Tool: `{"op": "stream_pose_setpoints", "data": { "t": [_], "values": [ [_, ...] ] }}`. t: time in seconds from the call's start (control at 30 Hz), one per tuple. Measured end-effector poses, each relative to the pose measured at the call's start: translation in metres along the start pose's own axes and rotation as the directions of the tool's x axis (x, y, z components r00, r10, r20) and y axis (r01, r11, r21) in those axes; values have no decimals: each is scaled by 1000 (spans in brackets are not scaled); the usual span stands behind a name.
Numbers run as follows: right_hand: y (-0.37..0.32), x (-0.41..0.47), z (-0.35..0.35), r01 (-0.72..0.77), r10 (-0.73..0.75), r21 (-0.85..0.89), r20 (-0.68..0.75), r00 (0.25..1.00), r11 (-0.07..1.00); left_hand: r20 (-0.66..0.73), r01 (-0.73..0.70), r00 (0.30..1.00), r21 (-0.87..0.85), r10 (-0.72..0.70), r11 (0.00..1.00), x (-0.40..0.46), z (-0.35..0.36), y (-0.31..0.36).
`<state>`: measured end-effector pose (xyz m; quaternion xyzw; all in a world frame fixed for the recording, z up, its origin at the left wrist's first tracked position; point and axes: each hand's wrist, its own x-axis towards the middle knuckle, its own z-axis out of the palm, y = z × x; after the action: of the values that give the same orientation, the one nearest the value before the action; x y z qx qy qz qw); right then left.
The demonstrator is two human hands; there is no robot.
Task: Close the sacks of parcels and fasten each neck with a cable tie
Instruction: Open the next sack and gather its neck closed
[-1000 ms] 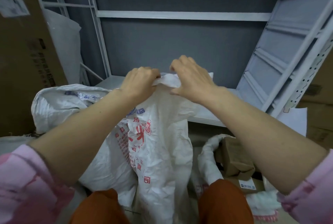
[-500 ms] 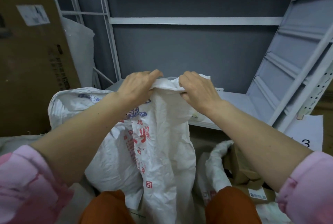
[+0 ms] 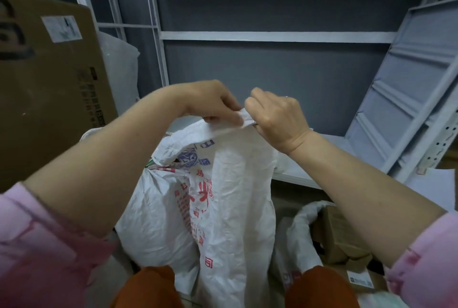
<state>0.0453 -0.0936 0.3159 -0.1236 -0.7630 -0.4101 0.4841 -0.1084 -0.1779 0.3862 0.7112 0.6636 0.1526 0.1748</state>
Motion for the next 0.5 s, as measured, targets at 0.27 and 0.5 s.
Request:
{"op": "stream_pose_setpoints", "data": {
  "t": [0.27, 0.5],
  "values": [
    [23, 5, -13, -597, 113, 307, 820, 561, 741, -343, 92, 930, 566, 133, 820, 19, 39, -11],
    [10, 7, -9, -494, 106, 248, 806, 582, 833, -384, 8, 874, 625, 298, 781, 17, 54, -30]
  ]
}}
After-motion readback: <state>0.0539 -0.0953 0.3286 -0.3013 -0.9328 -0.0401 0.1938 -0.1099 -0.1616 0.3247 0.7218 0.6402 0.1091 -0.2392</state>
